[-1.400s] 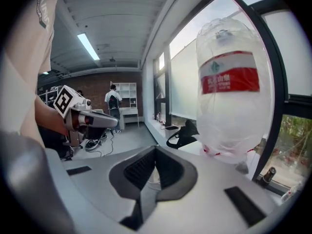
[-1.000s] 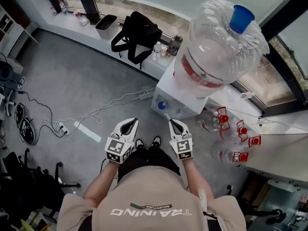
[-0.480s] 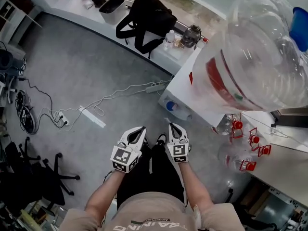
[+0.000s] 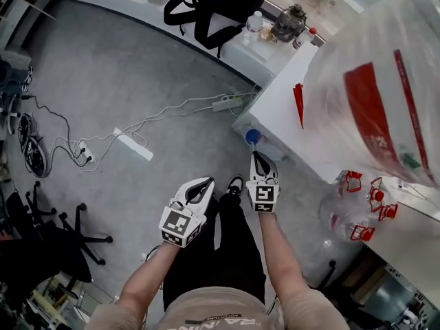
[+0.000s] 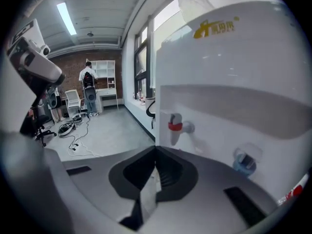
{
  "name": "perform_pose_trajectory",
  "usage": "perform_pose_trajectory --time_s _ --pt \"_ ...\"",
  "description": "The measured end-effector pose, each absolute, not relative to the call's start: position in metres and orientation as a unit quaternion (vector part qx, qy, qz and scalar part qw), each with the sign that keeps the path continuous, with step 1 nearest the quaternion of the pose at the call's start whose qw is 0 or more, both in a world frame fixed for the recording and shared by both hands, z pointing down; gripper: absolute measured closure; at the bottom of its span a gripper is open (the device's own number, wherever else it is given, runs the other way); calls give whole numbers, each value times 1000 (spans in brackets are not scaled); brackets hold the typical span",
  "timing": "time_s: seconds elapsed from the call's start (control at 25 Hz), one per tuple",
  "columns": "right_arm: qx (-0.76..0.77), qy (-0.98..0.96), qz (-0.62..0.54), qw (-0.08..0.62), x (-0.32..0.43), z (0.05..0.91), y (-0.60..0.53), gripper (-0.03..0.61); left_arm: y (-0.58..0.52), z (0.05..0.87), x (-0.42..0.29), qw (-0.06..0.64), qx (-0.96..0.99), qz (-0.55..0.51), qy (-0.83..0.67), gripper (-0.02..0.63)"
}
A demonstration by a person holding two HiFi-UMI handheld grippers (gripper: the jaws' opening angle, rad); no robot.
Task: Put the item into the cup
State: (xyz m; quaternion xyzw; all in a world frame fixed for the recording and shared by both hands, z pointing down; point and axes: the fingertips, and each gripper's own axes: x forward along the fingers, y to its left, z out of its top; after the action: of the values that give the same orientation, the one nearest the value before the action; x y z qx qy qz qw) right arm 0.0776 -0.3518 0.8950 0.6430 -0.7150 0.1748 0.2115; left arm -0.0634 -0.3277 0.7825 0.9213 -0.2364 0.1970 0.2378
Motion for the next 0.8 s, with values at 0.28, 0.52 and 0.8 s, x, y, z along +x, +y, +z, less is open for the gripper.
perform_pose_trajectory --time_s 0.28,0.52,0.8 --pt "658 -700 178 212 96 922 -371 568 -326 809 -71 244 919 206 -233 606" --pt "658 -697 184 217 103 940 -379 568 -324 823 -75 255 914 213 -235 606" --pt "660 -689 194 228 109 956 -381 568 -321 832 -75 264 911 219 -230 606"
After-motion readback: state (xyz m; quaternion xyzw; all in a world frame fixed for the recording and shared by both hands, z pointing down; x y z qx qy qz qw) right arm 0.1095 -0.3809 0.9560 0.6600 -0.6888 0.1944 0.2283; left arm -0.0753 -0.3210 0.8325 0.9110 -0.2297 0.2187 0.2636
